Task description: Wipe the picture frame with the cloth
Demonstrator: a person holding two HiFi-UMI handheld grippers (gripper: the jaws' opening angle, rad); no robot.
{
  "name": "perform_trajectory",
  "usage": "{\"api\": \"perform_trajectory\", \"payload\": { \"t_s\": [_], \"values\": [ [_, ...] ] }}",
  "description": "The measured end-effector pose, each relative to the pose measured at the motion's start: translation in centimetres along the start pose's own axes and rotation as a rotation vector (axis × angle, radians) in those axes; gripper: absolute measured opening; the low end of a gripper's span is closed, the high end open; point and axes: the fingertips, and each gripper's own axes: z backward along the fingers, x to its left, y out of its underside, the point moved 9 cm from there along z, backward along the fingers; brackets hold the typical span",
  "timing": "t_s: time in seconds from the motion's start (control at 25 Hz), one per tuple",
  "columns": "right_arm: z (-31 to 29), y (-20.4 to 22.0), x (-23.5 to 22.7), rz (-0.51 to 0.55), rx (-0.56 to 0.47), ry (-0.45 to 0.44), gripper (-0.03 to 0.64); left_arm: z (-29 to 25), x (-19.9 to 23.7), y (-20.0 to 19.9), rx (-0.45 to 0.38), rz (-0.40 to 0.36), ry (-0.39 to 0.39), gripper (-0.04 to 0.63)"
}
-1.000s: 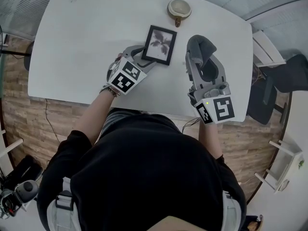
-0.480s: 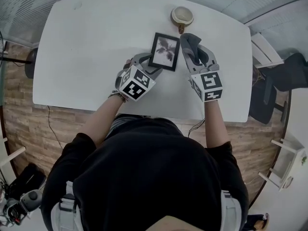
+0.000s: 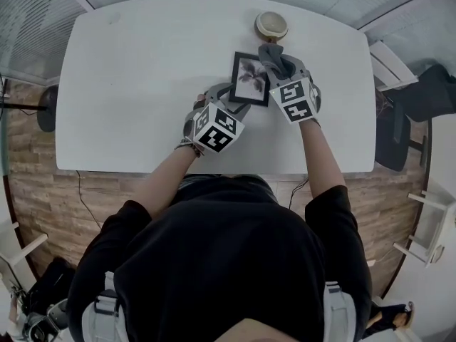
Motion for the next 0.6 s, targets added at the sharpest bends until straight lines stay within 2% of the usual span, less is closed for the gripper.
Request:
{"api": "perform_trajectory", "payload": {
  "t_s": [0.12, 0.36, 0.52, 0.6],
  "values": [
    [-1.1, 0.4, 0.6, 0.054, 0.037, -0.009, 0.109, 0.0, -0.1, 0.0, -0.001, -0.002, -0.002, 0.267],
    [-2.2, 0.4, 0.7, 0.137, 0.072, 0.031, 0.109, 0.0, 0.0, -0.2, -0.004, -0.007, 0.002, 0.264],
    [-2.8, 0.8, 1.3, 0.209, 0.06, 0.025, 0.109, -0.1, -0.1, -0.1, -0.003, -0.008, 0.001, 0.261],
    [-2.6, 1.1, 1.5, 0.202, 0.046, 0.024, 0.109, 0.0, -0.2, -0.1, -0.003, -0.01, 0.003, 0.261]
  ]
}}
